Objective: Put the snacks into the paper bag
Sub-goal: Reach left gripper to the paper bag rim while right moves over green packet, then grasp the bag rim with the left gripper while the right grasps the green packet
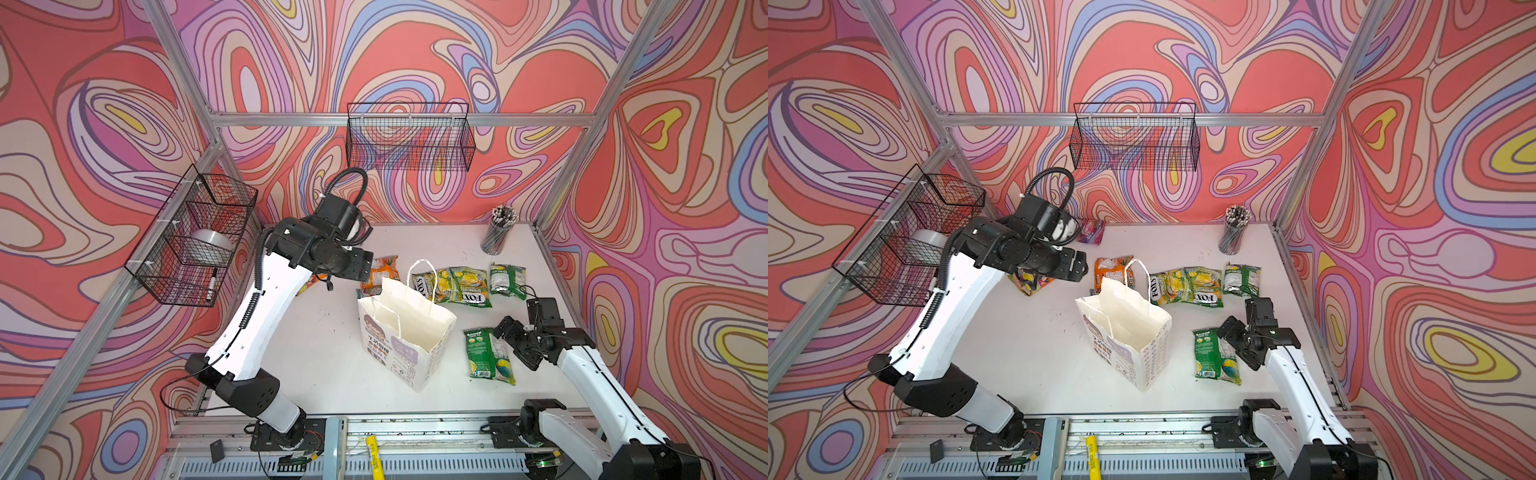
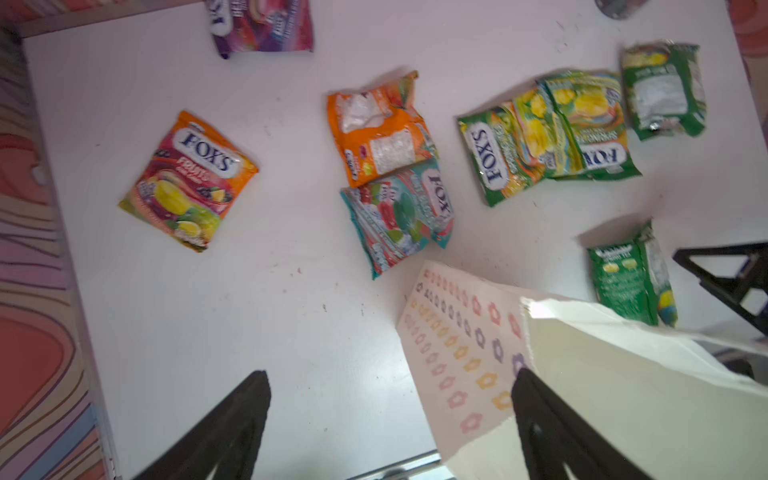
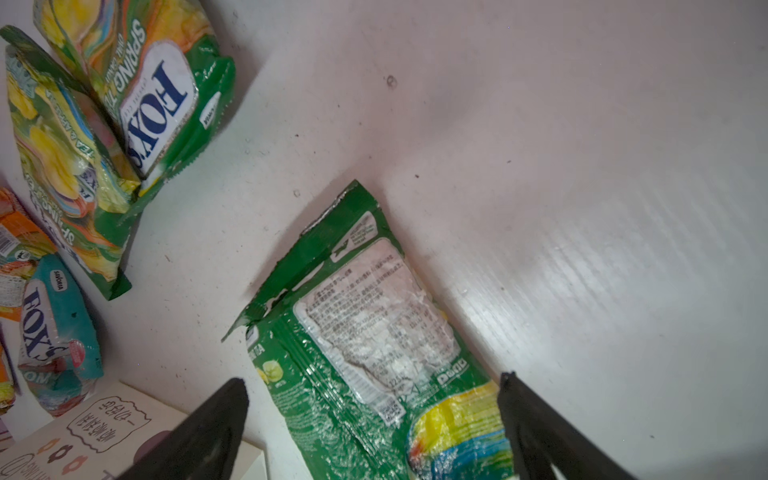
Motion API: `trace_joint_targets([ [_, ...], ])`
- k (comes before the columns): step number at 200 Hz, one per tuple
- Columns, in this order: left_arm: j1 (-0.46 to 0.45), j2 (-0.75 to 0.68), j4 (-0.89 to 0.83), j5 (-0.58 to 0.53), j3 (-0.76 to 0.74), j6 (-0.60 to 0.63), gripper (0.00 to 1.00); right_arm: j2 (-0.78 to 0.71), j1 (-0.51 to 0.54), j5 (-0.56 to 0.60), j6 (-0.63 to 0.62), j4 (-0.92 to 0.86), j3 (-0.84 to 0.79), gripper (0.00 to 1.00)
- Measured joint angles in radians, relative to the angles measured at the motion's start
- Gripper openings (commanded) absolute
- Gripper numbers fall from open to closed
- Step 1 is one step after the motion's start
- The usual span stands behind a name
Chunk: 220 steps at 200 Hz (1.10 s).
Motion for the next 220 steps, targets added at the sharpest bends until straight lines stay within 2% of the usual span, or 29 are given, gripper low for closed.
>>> trace_joint_targets([
  [22, 0.02, -0.022, 0.003, -0.02, 0.032, 0.001, 0.91, 0.001, 0.0, -0.008, 0.006, 0.009, -0.008, 0.98],
  [62, 0.005, -0.047, 0.034, 0.227, 0.027, 0.069, 0.88, 0.023, 0.0, -0.014, 0.008, 0.023, -0.009, 0.98],
  [90, -0.069, -0.029, 0.033, 0.287, -0.005, 0.124, 0.88, 0.024, 0.0, -0.015, 0.008, 0.023, -0.009, 0.98],
  [106, -0.112, -0.015, 0.03, 0.296, -0.029, 0.141, 0.85, 0.019, 0.0, -0.018, 0.008, 0.022, -0.009, 0.98],
  [124, -0.138, 0.01, 0.024, 0.287, -0.051, 0.15, 0.77, 0.013, 0.0, -0.031, 0.008, 0.022, -0.009, 0.99],
  [161, -0.141, 0.032, 0.005, 0.214, -0.102, 0.144, 0.71, 0.011, 0.0, -0.05, 0.008, 0.021, -0.009, 0.99],
  [220, -0.143, 0.091, -0.002, 0.211, -0.119, 0.135, 0.47, 0.053, 0.0, -0.055, 0.0, 0.022, -0.034, 0.98],
])
